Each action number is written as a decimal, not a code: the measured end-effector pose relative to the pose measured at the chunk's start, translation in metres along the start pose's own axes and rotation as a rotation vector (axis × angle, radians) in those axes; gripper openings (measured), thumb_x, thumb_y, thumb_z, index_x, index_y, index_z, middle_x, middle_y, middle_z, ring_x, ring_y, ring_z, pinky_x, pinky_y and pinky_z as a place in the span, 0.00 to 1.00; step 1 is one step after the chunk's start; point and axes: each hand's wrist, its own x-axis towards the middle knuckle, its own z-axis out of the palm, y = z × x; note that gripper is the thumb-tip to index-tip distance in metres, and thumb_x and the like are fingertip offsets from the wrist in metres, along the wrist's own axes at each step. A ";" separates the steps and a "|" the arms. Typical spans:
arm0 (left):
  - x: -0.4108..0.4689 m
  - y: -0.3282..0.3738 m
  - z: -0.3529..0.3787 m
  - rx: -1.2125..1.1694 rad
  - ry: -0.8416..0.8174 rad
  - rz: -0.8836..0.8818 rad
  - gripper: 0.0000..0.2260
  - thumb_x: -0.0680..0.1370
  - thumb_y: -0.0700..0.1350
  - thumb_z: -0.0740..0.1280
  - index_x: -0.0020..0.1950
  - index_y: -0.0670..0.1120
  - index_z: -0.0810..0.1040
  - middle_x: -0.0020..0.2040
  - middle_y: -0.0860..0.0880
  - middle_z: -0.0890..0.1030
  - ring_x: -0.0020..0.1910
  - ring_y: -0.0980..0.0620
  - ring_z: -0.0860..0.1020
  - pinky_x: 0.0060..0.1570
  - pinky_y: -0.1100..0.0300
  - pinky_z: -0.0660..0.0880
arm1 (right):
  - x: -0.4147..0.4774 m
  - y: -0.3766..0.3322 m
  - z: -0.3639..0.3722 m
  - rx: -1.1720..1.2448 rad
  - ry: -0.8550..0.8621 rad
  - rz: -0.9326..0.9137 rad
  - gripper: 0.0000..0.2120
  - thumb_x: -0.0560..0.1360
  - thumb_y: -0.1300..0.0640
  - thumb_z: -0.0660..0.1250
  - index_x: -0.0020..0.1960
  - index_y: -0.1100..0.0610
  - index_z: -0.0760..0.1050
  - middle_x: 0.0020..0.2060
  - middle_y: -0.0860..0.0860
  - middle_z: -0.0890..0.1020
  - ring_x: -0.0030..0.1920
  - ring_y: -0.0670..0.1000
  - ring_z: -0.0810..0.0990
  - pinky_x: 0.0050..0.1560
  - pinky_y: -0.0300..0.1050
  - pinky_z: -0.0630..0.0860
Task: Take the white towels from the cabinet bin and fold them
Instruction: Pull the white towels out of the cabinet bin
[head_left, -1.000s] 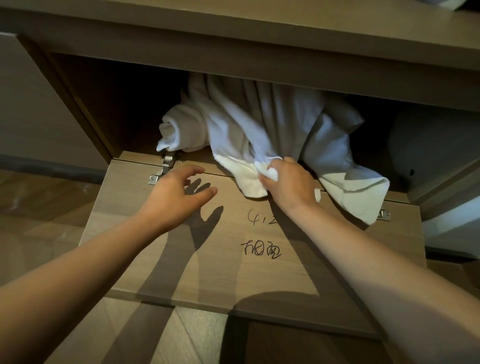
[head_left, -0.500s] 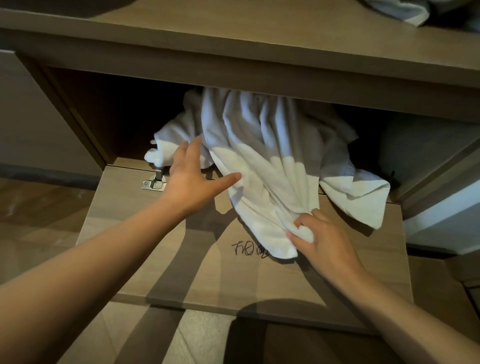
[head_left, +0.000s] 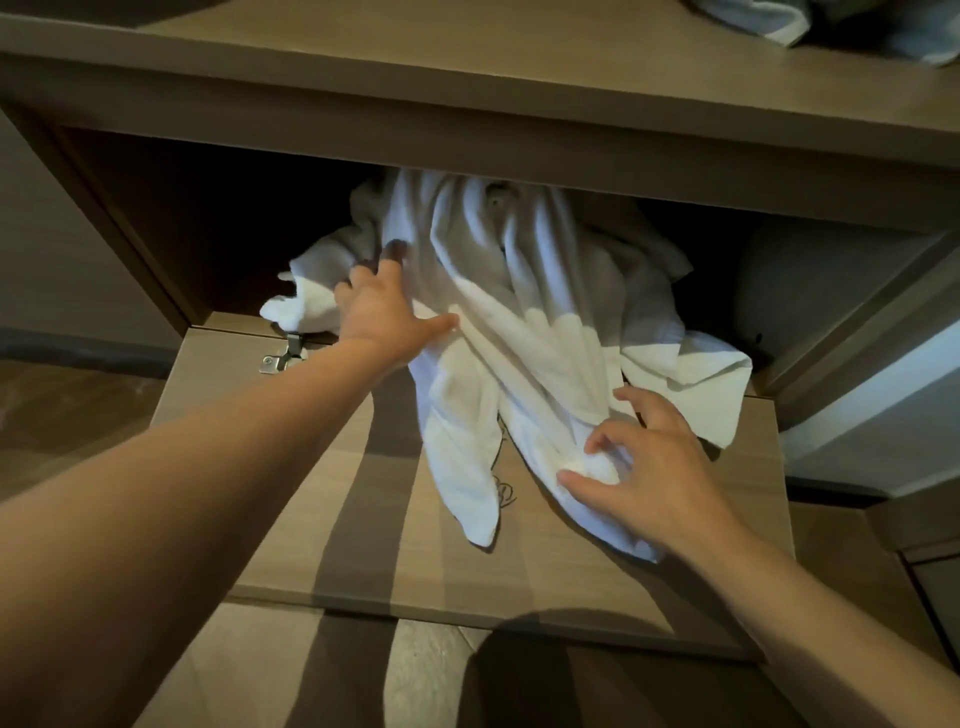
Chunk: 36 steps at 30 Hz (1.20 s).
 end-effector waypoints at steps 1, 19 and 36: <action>0.003 -0.001 -0.001 0.033 0.020 -0.012 0.39 0.72 0.64 0.69 0.74 0.44 0.59 0.67 0.38 0.66 0.66 0.36 0.65 0.65 0.50 0.64 | 0.001 -0.004 -0.003 0.023 0.006 0.002 0.16 0.66 0.36 0.73 0.47 0.46 0.79 0.72 0.48 0.65 0.71 0.51 0.63 0.65 0.47 0.67; -0.038 -0.033 -0.009 -0.544 -0.097 0.038 0.18 0.70 0.35 0.71 0.54 0.51 0.72 0.44 0.48 0.76 0.47 0.40 0.79 0.47 0.49 0.81 | 0.122 -0.052 0.010 0.224 -0.041 0.062 0.34 0.72 0.33 0.65 0.71 0.50 0.64 0.64 0.60 0.73 0.66 0.61 0.70 0.56 0.50 0.68; -0.015 -0.018 -0.033 -0.098 -0.118 -0.200 0.65 0.51 0.81 0.59 0.78 0.52 0.36 0.76 0.39 0.50 0.74 0.34 0.55 0.70 0.42 0.59 | 0.070 -0.018 0.009 0.100 0.126 0.122 0.56 0.66 0.33 0.73 0.79 0.46 0.39 0.78 0.56 0.47 0.78 0.57 0.47 0.75 0.56 0.51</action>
